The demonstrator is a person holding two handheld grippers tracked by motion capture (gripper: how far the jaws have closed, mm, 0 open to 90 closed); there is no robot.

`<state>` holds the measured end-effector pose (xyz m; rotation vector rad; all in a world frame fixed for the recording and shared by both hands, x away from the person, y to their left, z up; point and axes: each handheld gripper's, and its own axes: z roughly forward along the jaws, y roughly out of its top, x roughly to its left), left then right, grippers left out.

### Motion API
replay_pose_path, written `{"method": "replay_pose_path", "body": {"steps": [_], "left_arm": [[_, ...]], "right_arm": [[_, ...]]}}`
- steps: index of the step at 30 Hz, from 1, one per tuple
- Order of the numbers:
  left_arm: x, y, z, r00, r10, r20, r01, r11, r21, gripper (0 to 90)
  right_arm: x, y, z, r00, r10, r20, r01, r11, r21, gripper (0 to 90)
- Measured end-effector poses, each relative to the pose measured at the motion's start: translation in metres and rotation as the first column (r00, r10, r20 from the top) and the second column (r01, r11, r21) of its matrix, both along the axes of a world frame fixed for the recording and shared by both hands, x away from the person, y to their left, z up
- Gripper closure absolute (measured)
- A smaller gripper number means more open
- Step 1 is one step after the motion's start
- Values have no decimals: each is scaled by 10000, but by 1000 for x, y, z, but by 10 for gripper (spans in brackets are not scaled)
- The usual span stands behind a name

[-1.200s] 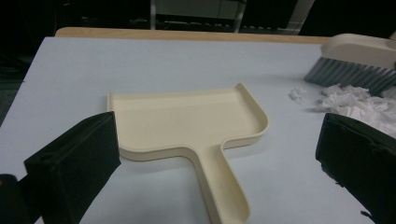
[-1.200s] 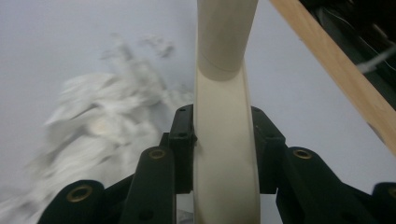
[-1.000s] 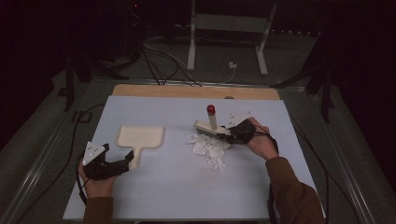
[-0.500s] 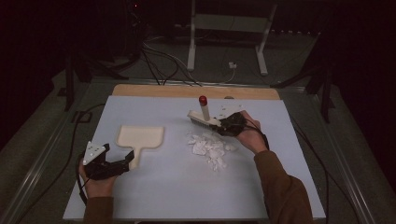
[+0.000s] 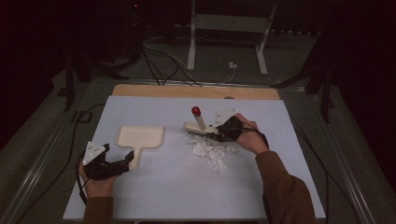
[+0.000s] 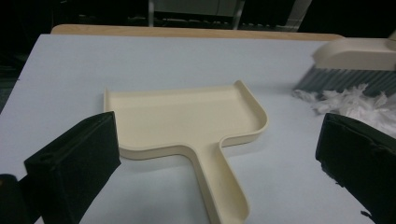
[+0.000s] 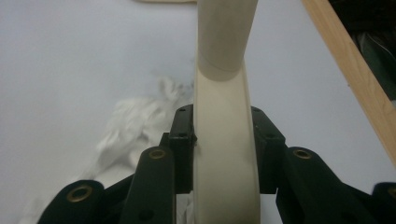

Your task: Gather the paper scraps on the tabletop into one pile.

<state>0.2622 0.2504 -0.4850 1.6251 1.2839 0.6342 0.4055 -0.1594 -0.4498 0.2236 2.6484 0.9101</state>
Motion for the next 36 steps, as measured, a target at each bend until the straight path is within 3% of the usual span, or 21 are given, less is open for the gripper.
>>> {"method": "replay_pose_path", "body": {"steps": [4,9,12,17,20,27,32,36], "left_arm": [[1,-2,-1,10000,-31,-52,31,10000,34,5],[1,-4,-1,9999,-74,-88,74,10000,66,5],[1,-3,-2,9999,-57,-110,58,10000,44,5],[1,-2,-2,9999,-50,-94,50,10000,-6,6],[1,-2,-1,9999,-52,-91,52,10000,-7,5],[1,-2,-2,9999,-63,-105,63,10000,6,5],[1,-4,-2,9999,-87,-117,87,10000,27,5],[1,-4,-2,9999,-93,-112,93,10000,33,5]], "right_arm": [[-6,-12,5,9999,114,63,-114,9999,-52,680],[-5,-23,10,9985,-540,114,529,9957,762,680],[-3,-29,16,9952,-952,204,915,9863,1372,679],[-5,-40,28,9904,-1383,88,1320,9606,2448,679],[-9,-46,33,9928,-1188,-148,1181,9517,2833,679],[-32,-48,35,9975,-79,-696,269,9606,2766,678],[-49,-48,31,9902,377,-1344,19,9591,2831,679],[-57,-50,26,9788,560,-1972,80,9508,3098,679]]}}
